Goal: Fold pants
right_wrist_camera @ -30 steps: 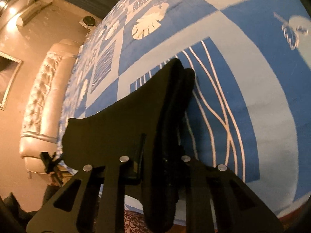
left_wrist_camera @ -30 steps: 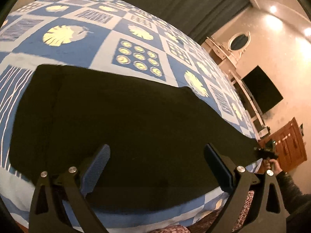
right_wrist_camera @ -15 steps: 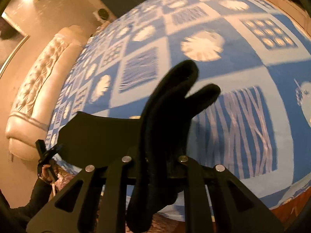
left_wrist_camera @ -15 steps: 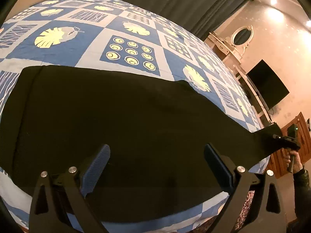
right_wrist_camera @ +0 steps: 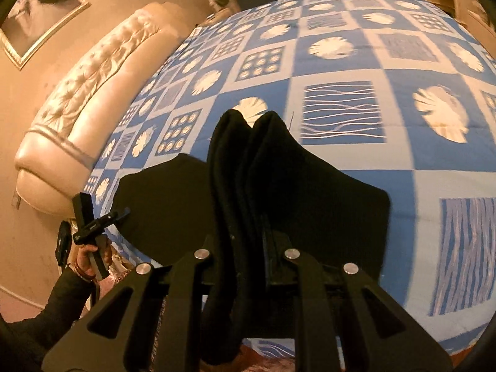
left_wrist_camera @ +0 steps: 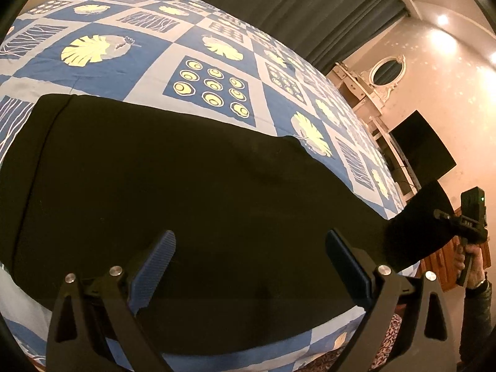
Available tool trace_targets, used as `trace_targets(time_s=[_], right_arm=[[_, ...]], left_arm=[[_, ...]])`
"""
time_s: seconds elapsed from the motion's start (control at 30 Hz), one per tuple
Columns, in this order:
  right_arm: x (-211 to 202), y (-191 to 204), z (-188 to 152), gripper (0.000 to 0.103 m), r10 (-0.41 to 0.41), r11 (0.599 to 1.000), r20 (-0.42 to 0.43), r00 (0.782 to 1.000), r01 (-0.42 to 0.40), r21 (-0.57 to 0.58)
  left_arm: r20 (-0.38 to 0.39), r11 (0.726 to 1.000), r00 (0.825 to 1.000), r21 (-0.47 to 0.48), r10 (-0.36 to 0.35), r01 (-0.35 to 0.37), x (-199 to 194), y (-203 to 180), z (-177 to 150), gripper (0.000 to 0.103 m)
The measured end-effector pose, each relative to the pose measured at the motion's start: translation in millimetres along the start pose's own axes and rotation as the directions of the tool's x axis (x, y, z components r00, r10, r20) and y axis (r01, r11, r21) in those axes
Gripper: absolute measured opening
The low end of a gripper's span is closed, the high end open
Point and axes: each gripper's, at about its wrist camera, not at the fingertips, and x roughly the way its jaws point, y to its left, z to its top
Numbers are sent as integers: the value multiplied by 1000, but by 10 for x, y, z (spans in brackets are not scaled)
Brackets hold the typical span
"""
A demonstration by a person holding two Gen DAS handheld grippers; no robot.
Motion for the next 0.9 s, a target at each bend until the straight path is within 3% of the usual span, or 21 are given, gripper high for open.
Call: trace_targets(time_s=[0.23,0.53,0.9], right_arm=[[579,483,-4,14,-42,995,-54,998,37,-89],[1324,756,-174,14,-124,983,-135,983,103,-150],[1771,932,-328,14,-162,977,-174,971,134,-164]], left_arm=[[1,1000,1000,1,-1,1,0,-16,-9,96],[4,1000,1000,-7,-7,7,0,-16,-7,96],[4,1000,1000,2,-3,2,0,-19,-3,96]])
